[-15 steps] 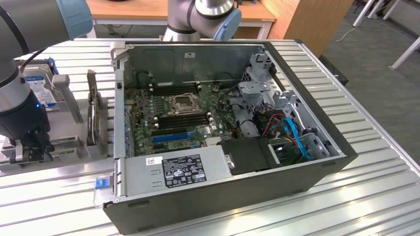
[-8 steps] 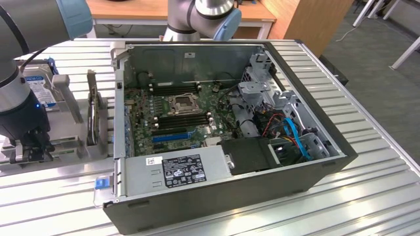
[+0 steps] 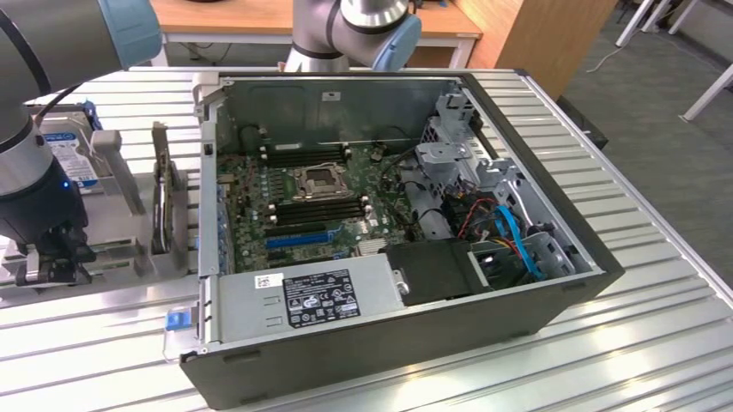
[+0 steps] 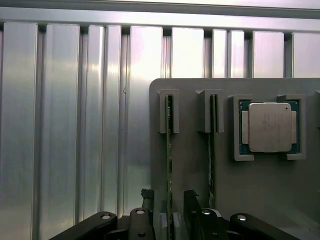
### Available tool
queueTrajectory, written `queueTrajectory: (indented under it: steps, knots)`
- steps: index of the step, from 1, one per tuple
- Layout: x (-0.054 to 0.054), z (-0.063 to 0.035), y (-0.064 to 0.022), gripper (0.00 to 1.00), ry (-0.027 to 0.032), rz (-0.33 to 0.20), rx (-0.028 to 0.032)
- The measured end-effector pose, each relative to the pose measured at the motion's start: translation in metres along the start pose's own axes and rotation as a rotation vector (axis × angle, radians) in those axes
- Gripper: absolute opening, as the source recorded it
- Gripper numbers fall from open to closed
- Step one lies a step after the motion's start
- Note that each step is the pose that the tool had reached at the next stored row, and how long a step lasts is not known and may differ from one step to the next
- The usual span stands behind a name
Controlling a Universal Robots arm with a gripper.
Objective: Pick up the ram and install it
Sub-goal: 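Pick up the ram and move it above insertion slot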
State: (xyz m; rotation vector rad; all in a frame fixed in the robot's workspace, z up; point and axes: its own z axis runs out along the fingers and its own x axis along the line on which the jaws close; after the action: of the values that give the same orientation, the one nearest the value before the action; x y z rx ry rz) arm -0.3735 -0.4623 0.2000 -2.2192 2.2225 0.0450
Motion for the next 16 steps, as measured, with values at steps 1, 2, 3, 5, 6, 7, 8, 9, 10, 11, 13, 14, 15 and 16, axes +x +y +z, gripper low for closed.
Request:
queueTrajectory:
  steps: [1,2,3,5,6,7,8,9,10,11,13,14,15,16]
  knots:
    - [0.0000,0.0000,0.0000,0.37,0.0000,0.000,0.0000]
    - [0.0000,0.0000,0.0000,0.37,0.0000,0.000,0.0000]
    - [0.0000,0.0000,0.0000,0.37,0.0000,0.000,0.0000]
    - [0.0000,0.0000,0.0000,0.37,0.0000,0.000,0.0000]
    - [0.0000,0.0000,0.0000,0.36,0.0000,0.000,0.0000]
    - [0.0000,0.0000,0.0000,0.36,0.0000,0.000,0.0000]
    - [0.0000,0.0000,0.0000,0.29,0.0000,0.000,0.0000]
    - [0.0000,0.0000,0.0000,0.29,0.0000,0.000,0.0000]
    - [0.0000,0.0000,0.0000,0.29,0.0000,0.000,0.0000]
    - [0.0000,0.0000,0.0000,0.29,0.0000,0.000,0.0000]
    - [0.0000,0.0000,0.0000,0.27,0.0000,0.000,0.0000]
    - [0.0000,0.0000,0.0000,0.20,0.0000,0.000,0.0000]
    - [0.0000,0.0000,0.0000,0.20,0.0000,0.000,0.0000]
    - [0.0000,0.0000,0.0000,0.20,0.0000,0.000,0.0000]
